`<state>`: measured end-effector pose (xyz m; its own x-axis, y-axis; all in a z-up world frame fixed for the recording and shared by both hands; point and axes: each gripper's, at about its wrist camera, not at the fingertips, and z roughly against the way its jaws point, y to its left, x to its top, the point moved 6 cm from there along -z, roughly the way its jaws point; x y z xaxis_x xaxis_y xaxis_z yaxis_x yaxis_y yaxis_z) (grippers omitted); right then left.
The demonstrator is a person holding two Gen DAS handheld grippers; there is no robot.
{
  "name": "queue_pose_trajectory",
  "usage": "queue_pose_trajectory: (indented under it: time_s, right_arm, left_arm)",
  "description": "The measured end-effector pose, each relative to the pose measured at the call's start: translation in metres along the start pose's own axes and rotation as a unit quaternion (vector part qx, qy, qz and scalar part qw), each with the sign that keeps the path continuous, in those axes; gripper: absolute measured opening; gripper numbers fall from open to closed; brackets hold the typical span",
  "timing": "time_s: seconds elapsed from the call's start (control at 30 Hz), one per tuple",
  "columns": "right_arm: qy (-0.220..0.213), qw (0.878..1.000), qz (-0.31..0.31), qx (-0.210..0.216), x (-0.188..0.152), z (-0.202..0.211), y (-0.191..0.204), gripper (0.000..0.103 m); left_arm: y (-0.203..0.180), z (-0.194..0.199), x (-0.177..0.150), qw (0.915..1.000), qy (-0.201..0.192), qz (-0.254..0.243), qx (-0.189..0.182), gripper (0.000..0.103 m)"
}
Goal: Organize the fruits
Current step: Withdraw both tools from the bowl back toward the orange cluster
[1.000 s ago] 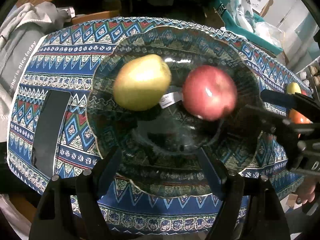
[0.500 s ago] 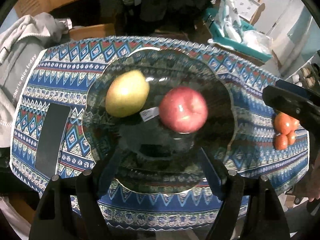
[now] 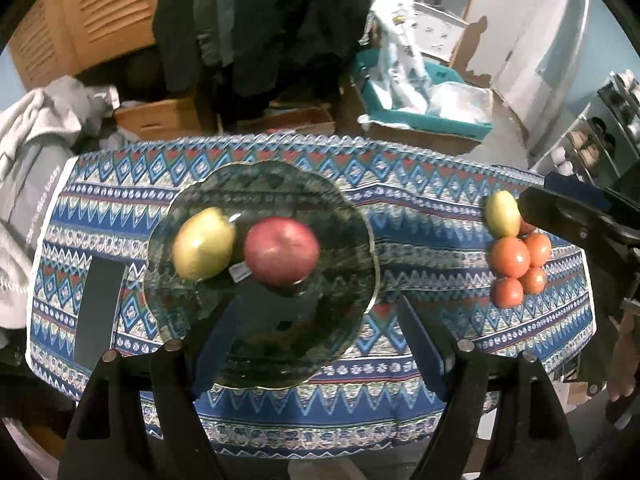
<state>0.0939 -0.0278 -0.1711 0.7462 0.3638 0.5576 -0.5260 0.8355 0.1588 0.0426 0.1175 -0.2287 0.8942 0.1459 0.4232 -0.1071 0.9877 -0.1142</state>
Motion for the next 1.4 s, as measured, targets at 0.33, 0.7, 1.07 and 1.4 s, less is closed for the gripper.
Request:
queue_pose_trajectory:
  time_s: [0.33, 0.7, 1.07, 1.4]
  right_arm:
    - [-0.015, 0.999, -0.035, -0.033, -0.017, 0.04, -0.055, 0.077]
    - [-0.029, 0.995, -0.075, -0.061, -0.044, 0.075, -0.117, 0.077]
    - [-0.008, 0.991, -0.107, -0.08, -0.071, 0.077, -0.161, 0.077]
    - [0.015, 0.986, -0.14, -0.091, -0.1, 0.069, -0.196, 0.077]
  left_arm:
    - [-0.047, 0.006, 0.008, 0.9993, -0.004, -0.031, -0.018, 0.082]
    - [-0.107, 0.008, 0.014, 0.997, -0.002, -0.07, -0.031, 0.082]
    - [-0.148, -0.013, 0.008, 0.9939, 0.022, -0.101, -0.039, 0.082]
    - [-0.175, -0.042, 0.005, 0.9907, 0.039, -0.124, -0.039, 0.082]
